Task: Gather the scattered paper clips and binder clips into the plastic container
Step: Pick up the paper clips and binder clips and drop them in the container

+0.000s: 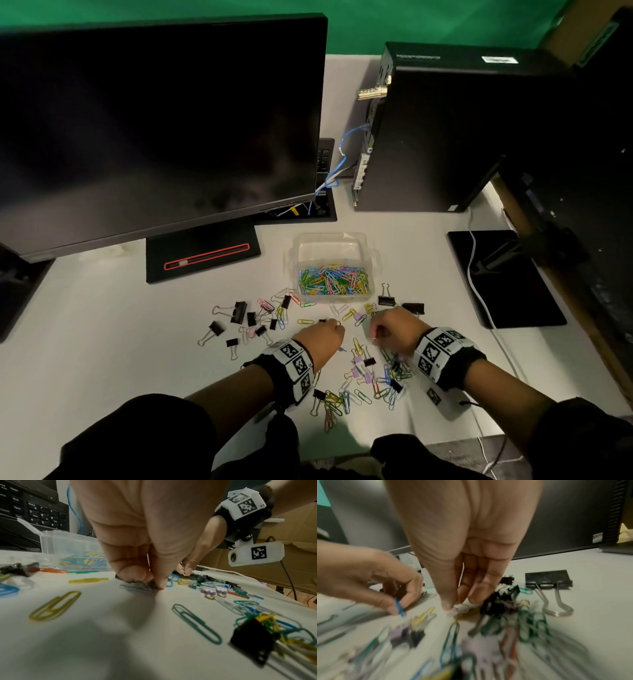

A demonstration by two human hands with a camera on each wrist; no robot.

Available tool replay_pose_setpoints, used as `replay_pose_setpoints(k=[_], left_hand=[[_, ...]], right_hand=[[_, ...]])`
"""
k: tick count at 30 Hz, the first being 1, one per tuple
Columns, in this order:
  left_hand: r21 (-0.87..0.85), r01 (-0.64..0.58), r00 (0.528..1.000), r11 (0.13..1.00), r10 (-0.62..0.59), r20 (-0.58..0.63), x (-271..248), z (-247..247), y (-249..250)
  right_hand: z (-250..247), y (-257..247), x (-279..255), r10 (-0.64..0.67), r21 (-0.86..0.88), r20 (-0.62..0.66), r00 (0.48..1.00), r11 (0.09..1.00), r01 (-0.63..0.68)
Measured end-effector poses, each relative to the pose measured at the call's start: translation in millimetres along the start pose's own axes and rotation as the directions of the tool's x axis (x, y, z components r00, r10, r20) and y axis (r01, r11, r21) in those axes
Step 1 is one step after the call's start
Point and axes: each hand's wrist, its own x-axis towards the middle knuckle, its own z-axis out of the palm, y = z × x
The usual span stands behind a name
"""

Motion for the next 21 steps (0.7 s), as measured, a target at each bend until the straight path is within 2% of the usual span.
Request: replay_pose_setpoints(k=[4, 7, 11, 12, 15, 21], left_hand=[[-0.128, 0.023, 0.999, 0.992, -0.026, -0.024, -2.7, 2.0, -10.2], [-0.364, 0.056, 0.989, 0.930, -0.101, -0.105, -4.8, -3.1, -20.8], [-0.574, 0.040, 0.927, 0.818, -0.245, -0.284, -8.3, -27.7, -34.2], [-0.619, 0.036, 0.914, 0.784, -0.276, -0.297, -7.5, -34.1, -38.0], [-0.757, 0.033, 0.900, 0.652, -0.350, -0.262, -3.5, -53.0, -48.6], [-0.776, 0.086, 0.871, 0.625, -0.425, -0.246, 10.9, -67.4, -63.5]], right_hand=[[-20.2, -6.4, 9.6, -0.010, 0.124, -0.190, 0.982, 0.992, 0.034], [-33.5, -13.4, 21.1, 0.003, 0.281, -0.291, 0.957, 0.956, 0.082], [-46.0, -23.0, 39.0, 0.090, 0.405, -0.363, 0.927, 0.912, 0.070], [-47.3, -25.2, 43.1, 0.109, 0.420, -0.370, 0.923, 0.905, 0.061], [-46.1, -27.6, 51.3, 0.137, 0.480, -0.389, 0.911, 0.874, 0.073], [-32.5, -16.1, 42.2, 0.153, 0.451, -0.417, 0.896, 0.891, 0.058]])
